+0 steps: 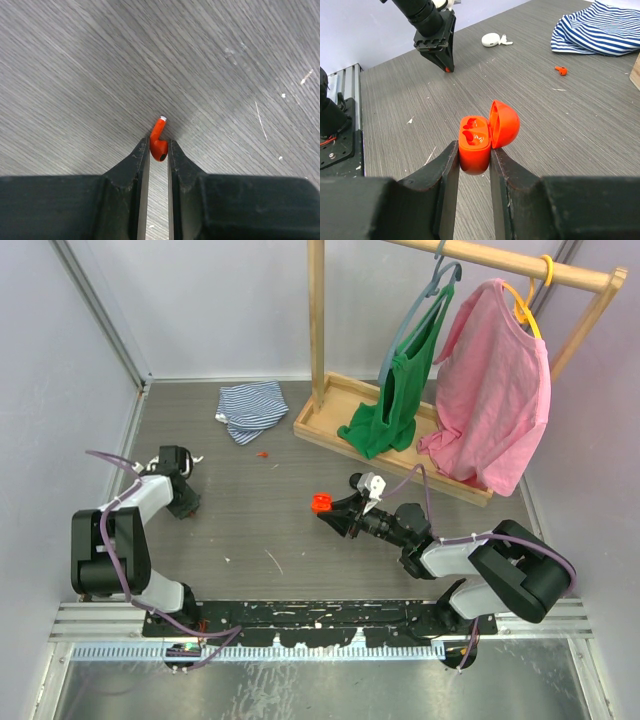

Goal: Insert the wireless bluetooth earbuds into the charging case
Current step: Pick up the earbud from the center of the board, then place the earbud at the center of the board.

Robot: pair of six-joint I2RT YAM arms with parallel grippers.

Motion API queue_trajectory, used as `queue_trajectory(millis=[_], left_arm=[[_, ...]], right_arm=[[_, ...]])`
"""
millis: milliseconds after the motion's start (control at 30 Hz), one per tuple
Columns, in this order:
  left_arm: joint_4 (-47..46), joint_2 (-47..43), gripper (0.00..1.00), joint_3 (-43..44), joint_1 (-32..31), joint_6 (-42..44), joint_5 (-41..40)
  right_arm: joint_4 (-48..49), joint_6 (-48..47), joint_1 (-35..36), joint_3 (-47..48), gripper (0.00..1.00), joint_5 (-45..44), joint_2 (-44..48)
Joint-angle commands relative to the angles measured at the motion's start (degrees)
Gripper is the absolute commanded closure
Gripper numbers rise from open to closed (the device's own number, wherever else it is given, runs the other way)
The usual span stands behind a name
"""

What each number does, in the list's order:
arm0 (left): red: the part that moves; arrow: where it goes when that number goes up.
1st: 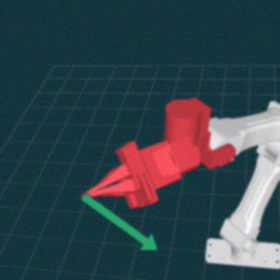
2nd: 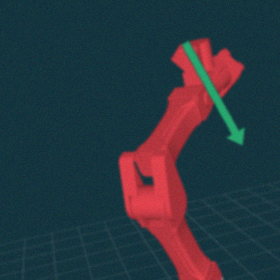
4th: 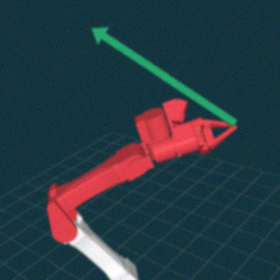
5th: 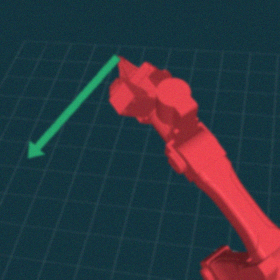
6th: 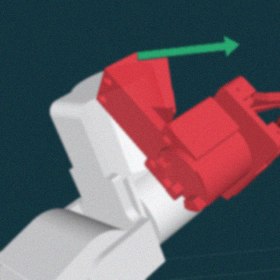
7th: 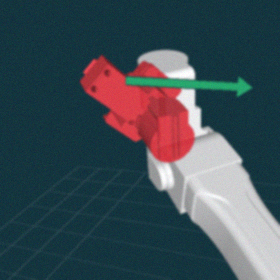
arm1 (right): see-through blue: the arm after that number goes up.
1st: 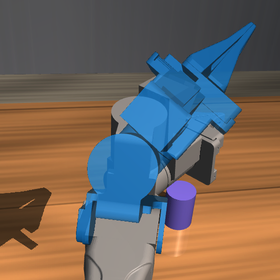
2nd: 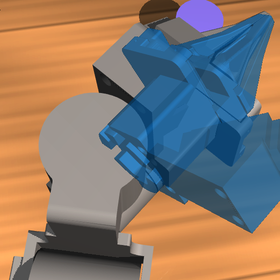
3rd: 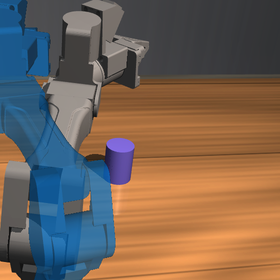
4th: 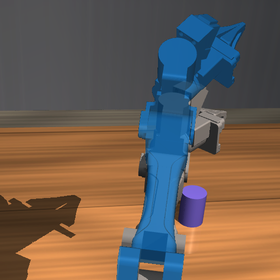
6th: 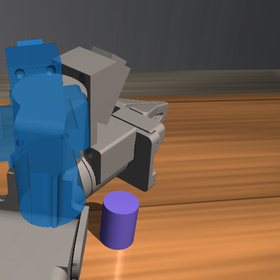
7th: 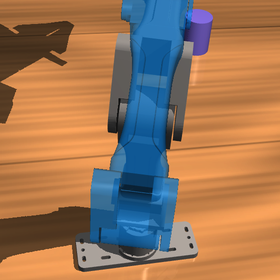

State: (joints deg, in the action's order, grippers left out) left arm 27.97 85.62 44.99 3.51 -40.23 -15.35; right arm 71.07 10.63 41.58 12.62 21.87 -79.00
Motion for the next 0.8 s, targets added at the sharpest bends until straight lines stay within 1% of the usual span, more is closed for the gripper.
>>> queue_trajectory(millis=[0, 133, 367, 467, 767], left_arm=[[-0.78, -1.21, 0.86, 0.93, -0.56, 2.42, 8.51], [-0.40, -2.63, 0.87, 0.89, -4.48, 3.96, 11.12], [0.39, -6.06, 0.88, 1.69, -16.29, 6.40, 10.91], [0.39, -6.65, 0.88, 2.47, -22.30, 7.38, 10.76], [-0.87, -4.71, 0.88, 3.18, -37.09, 9.51, 6.46]], right_arm=[[2.87, -1.10, 0.35, 1.64, 0.99, -1.08, 1.26], [2.90, -1.17, 0.34, 1.59, 0.99, -1.34, 1.37], [2.85, -1.52, 0.33, 1.11, 0.99, -2.24, 2.01], [2.85, -1.57, 0.34, 1.09, 0.99, -2.82, 1.77], [3.11, -1.88, 0.34, 0.52, 0.99, -4.81, 2.08]])
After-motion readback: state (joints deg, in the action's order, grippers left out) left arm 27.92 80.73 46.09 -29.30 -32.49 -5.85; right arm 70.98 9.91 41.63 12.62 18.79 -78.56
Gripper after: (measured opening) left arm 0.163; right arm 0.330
